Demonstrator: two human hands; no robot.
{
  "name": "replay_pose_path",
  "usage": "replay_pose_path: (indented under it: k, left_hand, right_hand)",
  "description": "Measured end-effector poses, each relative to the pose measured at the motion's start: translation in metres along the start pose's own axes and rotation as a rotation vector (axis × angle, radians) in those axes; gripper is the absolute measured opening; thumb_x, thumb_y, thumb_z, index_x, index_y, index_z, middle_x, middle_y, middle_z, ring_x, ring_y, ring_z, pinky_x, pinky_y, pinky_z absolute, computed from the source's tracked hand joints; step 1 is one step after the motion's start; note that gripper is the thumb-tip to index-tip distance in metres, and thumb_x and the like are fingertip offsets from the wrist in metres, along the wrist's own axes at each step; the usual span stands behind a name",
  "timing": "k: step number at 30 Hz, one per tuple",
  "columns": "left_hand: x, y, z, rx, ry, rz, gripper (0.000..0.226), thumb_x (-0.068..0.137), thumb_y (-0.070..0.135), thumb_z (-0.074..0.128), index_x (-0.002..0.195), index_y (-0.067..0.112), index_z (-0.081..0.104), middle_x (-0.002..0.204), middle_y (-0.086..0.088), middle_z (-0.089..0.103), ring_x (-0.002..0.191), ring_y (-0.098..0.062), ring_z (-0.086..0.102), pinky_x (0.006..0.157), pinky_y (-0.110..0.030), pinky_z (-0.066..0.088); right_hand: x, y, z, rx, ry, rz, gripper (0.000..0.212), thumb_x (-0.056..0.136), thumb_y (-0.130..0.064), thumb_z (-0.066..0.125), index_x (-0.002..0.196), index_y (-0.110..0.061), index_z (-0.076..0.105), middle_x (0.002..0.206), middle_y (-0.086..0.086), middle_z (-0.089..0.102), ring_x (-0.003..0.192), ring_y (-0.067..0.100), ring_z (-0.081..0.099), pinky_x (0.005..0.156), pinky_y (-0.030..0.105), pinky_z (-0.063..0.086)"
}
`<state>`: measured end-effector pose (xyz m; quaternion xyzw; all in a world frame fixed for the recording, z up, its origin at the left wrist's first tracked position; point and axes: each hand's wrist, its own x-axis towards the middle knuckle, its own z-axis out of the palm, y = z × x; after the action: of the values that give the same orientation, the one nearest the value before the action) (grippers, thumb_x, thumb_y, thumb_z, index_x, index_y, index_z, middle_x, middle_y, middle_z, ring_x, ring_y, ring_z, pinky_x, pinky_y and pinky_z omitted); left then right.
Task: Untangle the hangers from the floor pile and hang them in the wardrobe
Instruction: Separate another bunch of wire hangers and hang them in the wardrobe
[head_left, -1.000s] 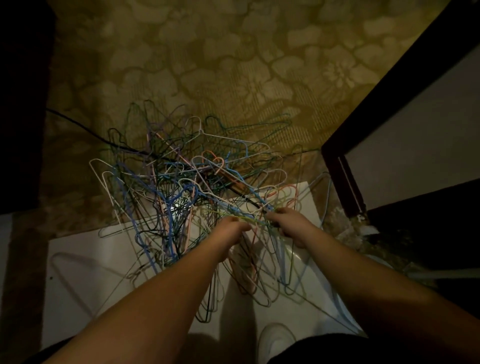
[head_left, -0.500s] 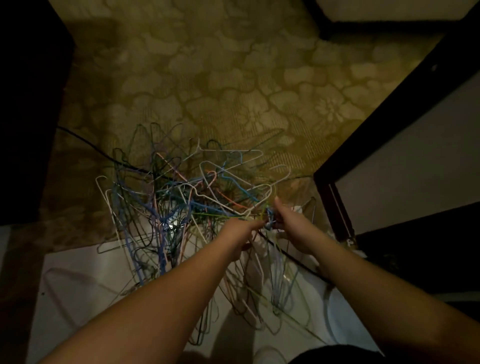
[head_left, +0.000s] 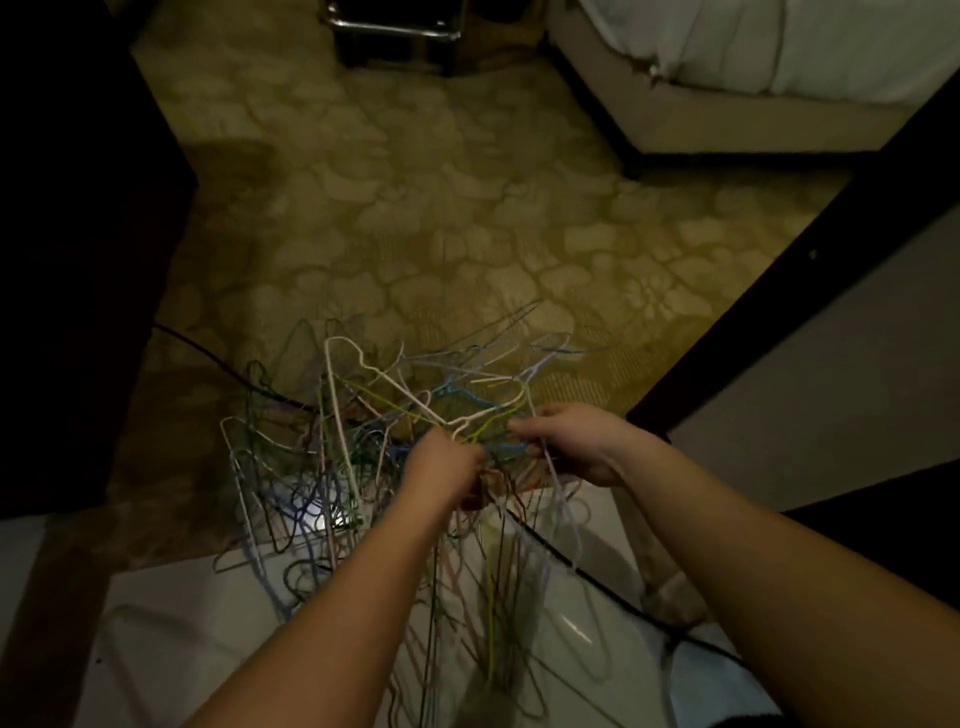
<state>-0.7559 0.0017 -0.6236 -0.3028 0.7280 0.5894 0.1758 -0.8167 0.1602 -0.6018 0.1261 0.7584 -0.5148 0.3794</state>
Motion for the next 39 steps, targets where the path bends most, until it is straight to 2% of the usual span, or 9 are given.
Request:
replay_pose_path:
  k: [5, 9, 13, 16, 22, 27, 31, 35, 39]
  left_hand:
    - [0.014, 0.005, -0.032, -0.113, 0.09, 0.025, 0.018, 0.085, 0.014, 0.054, 0.102, 0.009, 0.051, 0.091, -0.019, 0.065, 0.071, -0.036, 0.068, 0.07, -0.052, 0.059]
    - [0.008, 0.012, -0.042, -0.53, -0.121, -0.03, 0.025, 0.097, 0.006, 0.052, 0.12, 0.001, 0.047, 0.073, -0.015, 0.061, 0.042, -0.019, 0.054, 0.039, -0.025, 0.045]
    - [0.007, 0.011, -0.049, -0.749, -0.306, -0.031, 0.004, 0.101, 0.017, 0.049, 0.102, 0.012, 0.049, 0.061, -0.002, 0.053, 0.039, -0.013, 0.047, 0.042, -0.025, 0.048]
    - [0.01, 0.005, -0.048, -0.899, -0.398, -0.026, 0.014, 0.102, 0.023, 0.044, 0.095, 0.015, 0.051, 0.049, 0.004, 0.034, 0.033, -0.009, 0.029, 0.038, -0.017, 0.032]
    - [0.014, 0.004, -0.027, -0.744, -0.267, -0.025, 0.007, 0.097, 0.016, 0.056, 0.092, 0.016, 0.051, 0.052, 0.004, 0.034, 0.037, -0.009, 0.029, 0.039, -0.018, 0.03]
    - [0.022, 0.0, -0.016, -0.72, -0.169, -0.134, 0.035, 0.099, 0.03, 0.056, 0.128, 0.013, 0.05, 0.059, 0.002, 0.046, 0.04, -0.008, 0.034, 0.036, -0.018, 0.028]
    - [0.022, 0.004, -0.016, -0.737, -0.241, -0.142, 0.023, 0.103, 0.034, 0.045, 0.101, 0.014, 0.057, 0.055, 0.004, 0.039, 0.037, -0.008, 0.027, 0.036, -0.017, 0.022]
    - [0.019, 0.005, -0.016, -0.718, -0.283, -0.116, 0.021, 0.103, 0.027, 0.046, 0.1, 0.013, 0.061, 0.062, 0.003, 0.048, 0.044, -0.009, 0.04, 0.038, -0.017, 0.036]
    - [0.013, 0.012, -0.016, -0.757, -0.333, -0.075, 0.02, 0.101, 0.02, 0.049, 0.101, 0.009, 0.065, 0.076, -0.005, 0.069, 0.061, -0.017, 0.065, 0.055, -0.026, 0.057]
  right_hand:
    - [0.009, 0.009, 0.001, -0.173, 0.156, -0.001, 0.03, 0.094, -0.032, 0.063, 0.076, -0.012, 0.05, 0.063, 0.007, 0.043, 0.049, 0.018, 0.039, 0.049, 0.029, 0.03]
    - [0.005, 0.016, -0.006, -0.053, 0.178, 0.023, 0.024, 0.093, -0.03, 0.065, 0.084, -0.01, 0.056, 0.065, 0.007, 0.043, 0.052, 0.016, 0.038, 0.051, 0.028, 0.03]
    - [0.004, 0.01, -0.014, 0.142, 0.233, 0.009, 0.031, 0.092, -0.027, 0.066, 0.07, -0.01, 0.053, 0.054, 0.003, 0.042, 0.046, 0.013, 0.037, 0.05, 0.028, 0.031]
    - [0.004, 0.003, -0.013, 0.229, 0.205, -0.073, 0.031, 0.095, -0.025, 0.061, 0.069, -0.013, 0.048, 0.056, 0.003, 0.043, 0.047, 0.014, 0.039, 0.051, 0.029, 0.032]
    - [-0.006, -0.005, -0.01, -0.13, 0.176, -0.203, 0.033, 0.094, -0.036, 0.06, 0.07, -0.015, 0.054, 0.061, 0.003, 0.049, 0.054, 0.016, 0.051, 0.06, 0.033, 0.041]
    - [-0.014, -0.012, -0.02, -0.671, 0.24, -0.179, 0.057, 0.093, -0.06, 0.048, 0.081, -0.008, 0.067, 0.061, 0.003, 0.057, 0.062, 0.02, 0.057, 0.062, 0.031, 0.042]
    - [-0.02, -0.028, -0.03, -1.043, 0.26, -0.067, 0.052, 0.098, -0.055, 0.039, 0.105, -0.013, 0.068, 0.058, -0.001, 0.054, 0.063, 0.017, 0.056, 0.053, 0.029, 0.036]
    - [-0.027, -0.041, -0.017, -0.876, 0.338, -0.244, 0.052, 0.098, -0.053, 0.044, 0.083, -0.006, 0.063, 0.071, 0.011, 0.059, 0.076, 0.028, 0.06, 0.06, 0.033, 0.038]
    - [-0.029, -0.038, 0.022, -0.719, 0.221, -0.397, 0.042, 0.1, -0.046, 0.042, 0.078, -0.015, 0.057, 0.069, 0.004, 0.057, 0.066, 0.019, 0.054, 0.056, 0.029, 0.036]
